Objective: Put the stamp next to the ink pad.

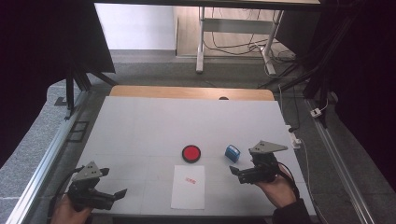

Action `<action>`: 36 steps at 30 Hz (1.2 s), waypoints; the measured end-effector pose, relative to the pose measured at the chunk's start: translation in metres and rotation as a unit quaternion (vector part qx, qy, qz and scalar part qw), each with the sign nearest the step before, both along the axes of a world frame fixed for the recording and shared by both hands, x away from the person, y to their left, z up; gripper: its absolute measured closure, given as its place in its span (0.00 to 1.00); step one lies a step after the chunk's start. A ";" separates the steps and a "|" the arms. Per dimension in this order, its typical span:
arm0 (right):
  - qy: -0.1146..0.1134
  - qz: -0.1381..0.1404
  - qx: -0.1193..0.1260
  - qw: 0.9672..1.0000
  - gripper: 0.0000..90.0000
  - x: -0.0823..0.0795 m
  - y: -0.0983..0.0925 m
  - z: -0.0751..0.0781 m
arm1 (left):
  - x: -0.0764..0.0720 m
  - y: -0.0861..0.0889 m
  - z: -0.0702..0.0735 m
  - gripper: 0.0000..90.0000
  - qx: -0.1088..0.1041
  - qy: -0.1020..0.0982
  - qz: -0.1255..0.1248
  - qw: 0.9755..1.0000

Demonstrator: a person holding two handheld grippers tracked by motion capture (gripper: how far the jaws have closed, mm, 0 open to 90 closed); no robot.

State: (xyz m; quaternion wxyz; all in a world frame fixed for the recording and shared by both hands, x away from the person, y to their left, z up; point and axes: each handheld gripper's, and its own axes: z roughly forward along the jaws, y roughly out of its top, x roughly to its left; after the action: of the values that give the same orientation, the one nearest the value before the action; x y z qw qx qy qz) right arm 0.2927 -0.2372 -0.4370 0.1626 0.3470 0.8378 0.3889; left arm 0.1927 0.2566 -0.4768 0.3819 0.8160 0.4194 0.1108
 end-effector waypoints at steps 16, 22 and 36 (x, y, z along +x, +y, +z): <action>-0.028 -0.054 0.017 0.998 0.00 -0.039 -0.039 0.002 | 0.000 0.001 0.000 0.00 -0.004 0.000 0.003 1.000; -0.022 -0.070 0.021 0.997 0.00 -0.048 -0.051 -0.002 | 0.000 0.001 0.000 0.00 -0.006 0.002 0.004 1.000; 0.008 -0.088 -0.009 0.996 0.00 -0.063 -0.063 -0.016 | -0.001 0.003 0.000 0.00 -0.005 0.005 0.007 1.000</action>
State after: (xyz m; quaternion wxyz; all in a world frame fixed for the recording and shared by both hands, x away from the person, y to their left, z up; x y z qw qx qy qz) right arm 0.2300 -0.3002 -0.4527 0.1929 0.4206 0.8089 0.3626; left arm 0.1917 0.2593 -0.4769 0.3833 0.8116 0.4277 0.1071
